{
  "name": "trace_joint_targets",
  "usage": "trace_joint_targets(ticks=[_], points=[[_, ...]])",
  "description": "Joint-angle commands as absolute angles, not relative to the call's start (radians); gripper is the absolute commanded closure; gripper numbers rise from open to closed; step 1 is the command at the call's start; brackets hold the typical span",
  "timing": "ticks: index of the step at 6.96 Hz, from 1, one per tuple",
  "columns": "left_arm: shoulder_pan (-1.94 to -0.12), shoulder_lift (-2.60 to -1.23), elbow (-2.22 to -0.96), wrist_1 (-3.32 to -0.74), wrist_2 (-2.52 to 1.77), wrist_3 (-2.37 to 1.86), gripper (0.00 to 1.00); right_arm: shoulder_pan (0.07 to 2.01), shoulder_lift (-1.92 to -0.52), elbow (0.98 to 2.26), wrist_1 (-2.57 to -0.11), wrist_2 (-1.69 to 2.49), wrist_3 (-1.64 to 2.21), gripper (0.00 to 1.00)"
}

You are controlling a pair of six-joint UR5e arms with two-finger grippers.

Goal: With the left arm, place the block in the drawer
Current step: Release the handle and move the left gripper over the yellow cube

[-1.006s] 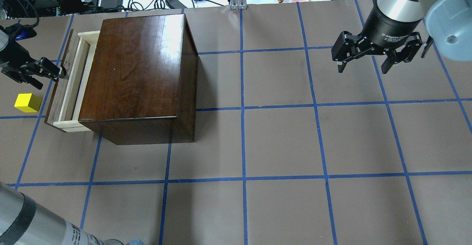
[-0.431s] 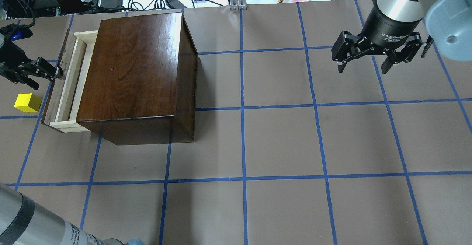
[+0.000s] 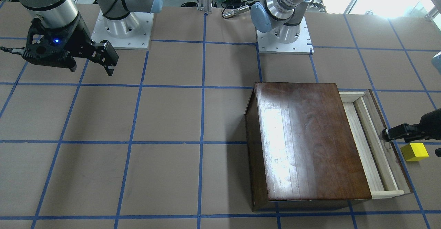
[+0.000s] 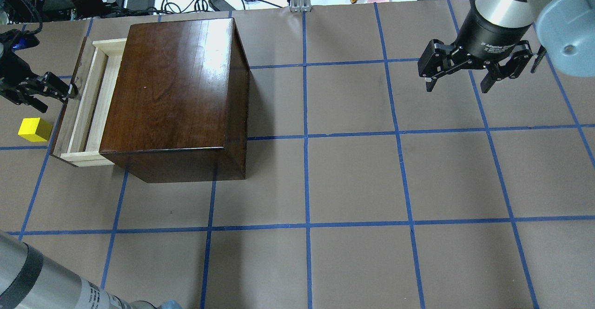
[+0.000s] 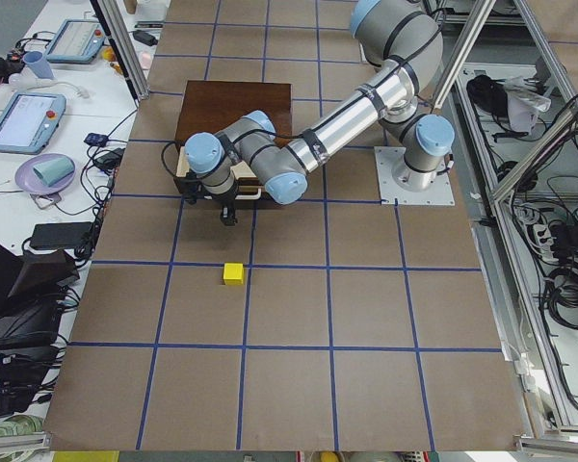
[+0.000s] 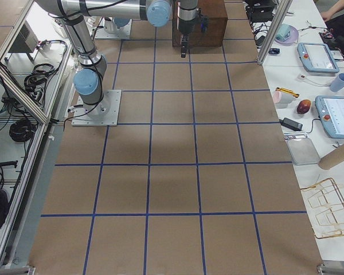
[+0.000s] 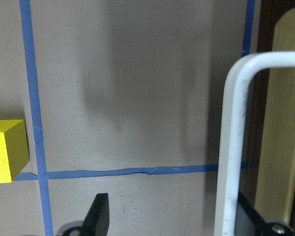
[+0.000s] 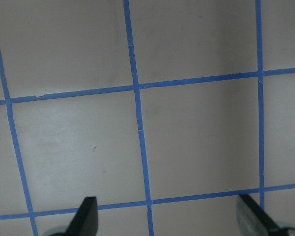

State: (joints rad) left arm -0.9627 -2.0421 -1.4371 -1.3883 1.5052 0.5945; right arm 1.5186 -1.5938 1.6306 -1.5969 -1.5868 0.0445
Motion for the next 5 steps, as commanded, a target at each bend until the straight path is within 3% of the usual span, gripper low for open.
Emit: trace_joint_targets(ticks=[1, 5], points=[[-0.962, -2.043, -1.434, -1.388, 1.506, 0.601, 0.14, 1.519, -1.594, 1.631, -1.597, -1.586, 0.044, 0.0], [-0.962, -2.045, -1.416, -1.39, 1.503, 0.591, 0.14, 1.519, -1.594, 1.631, -1.597, -1.586, 0.044, 0.0]])
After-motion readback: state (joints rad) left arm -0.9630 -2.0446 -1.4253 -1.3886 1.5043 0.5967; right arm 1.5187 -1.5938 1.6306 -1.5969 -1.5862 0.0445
